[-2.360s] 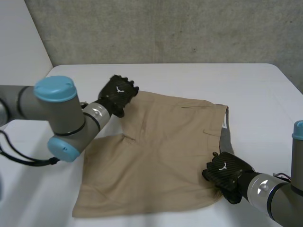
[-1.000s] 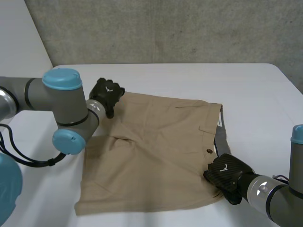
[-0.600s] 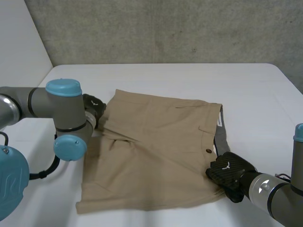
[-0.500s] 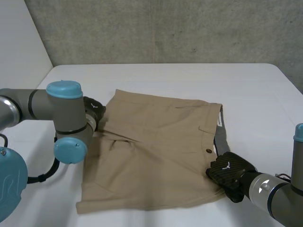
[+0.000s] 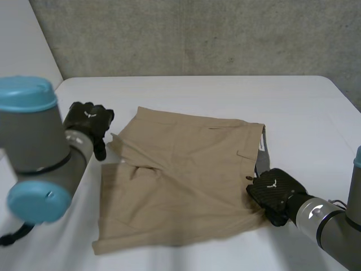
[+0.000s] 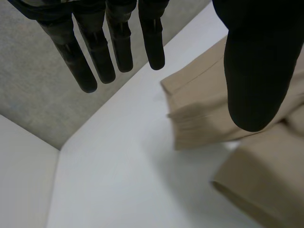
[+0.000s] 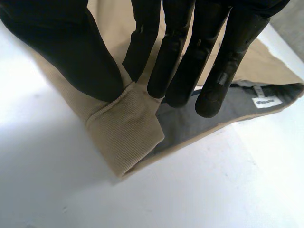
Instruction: Fold the shorts.
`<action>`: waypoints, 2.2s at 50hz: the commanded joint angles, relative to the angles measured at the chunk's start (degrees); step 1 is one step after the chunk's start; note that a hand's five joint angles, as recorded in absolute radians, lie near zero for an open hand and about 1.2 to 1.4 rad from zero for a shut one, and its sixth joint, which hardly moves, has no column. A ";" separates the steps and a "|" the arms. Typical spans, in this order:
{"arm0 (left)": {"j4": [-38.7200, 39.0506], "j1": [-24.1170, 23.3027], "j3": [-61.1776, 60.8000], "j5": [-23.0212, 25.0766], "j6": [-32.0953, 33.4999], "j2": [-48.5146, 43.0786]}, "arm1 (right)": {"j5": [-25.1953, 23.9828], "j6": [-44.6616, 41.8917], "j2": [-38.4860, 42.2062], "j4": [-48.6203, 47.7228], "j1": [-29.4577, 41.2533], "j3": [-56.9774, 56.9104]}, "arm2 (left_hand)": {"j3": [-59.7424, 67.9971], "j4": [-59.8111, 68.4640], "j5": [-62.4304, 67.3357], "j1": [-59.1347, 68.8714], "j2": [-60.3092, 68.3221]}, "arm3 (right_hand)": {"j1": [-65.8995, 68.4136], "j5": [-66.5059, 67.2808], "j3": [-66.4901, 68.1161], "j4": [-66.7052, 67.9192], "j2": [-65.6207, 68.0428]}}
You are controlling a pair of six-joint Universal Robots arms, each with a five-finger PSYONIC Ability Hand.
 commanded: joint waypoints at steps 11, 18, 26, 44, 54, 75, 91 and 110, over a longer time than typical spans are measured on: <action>-6.72 -6.55 -29.70 0.01 -5.05 18.99 | 0.67 7.03 0.09 -5.65 0.29 0.60 | 1.32 2.19 2.44 0.11 1.52 | 23.89 12.69 12.48 11.75 12.33; -5.67 -7.78 -32.53 0.10 -5.40 17.42 | 0.67 7.12 0.09 -5.74 0.46 0.69 | 1.32 2.19 2.44 0.11 1.52 | 23.89 12.69 12.48 11.75 12.33; -1.01 -8.31 -31.39 -0.08 -5.49 9.95 | 0.67 7.20 0.09 -5.74 0.46 1.04 | 10.89 11.76 12.00 9.67 11.08 | 23.89 12.69 12.48 11.75 12.33; 3.91 -9.10 -27.00 -0.08 -5.57 5.89 | 1.02 7.82 -0.44 -4.51 -0.07 0.43 | 54.63 55.50 55.74 53.41 54.82 | 21.11 9.92 9.71 8.98 9.55; 5.15 -8.13 -24.71 -0.43 -5.49 6.78 | -0.12 6.94 -3.69 4.28 -1.03 -0.37 | 54.63 55.50 55.74 53.41 54.82 | -32.70 -43.90 -44.11 -44.84 -44.26; 5.32 -5.50 -20.93 -0.25 -5.57 6.16 | -0.21 6.06 -4.92 -1.69 -0.95 2.44 | 54.63 55.50 55.74 53.41 54.82 | -27.36 -38.56 -38.77 -39.49 -38.92; 5.15 -3.56 -18.38 -0.25 -5.75 6.07 | 0.67 3.42 0.44 -5.12 -0.42 3.06 | 54.63 55.50 55.74 53.41 54.82 | -9.74 -20.93 -21.15 -21.87 -21.30; -6.00 -8.65 -24.79 0.18 -0.57 15.20 | 1.73 -5.53 -15.20 14.01 -2.96 0.34 | 54.63 55.50 55.74 53.41 54.82 | 23.89 12.69 12.48 11.75 12.33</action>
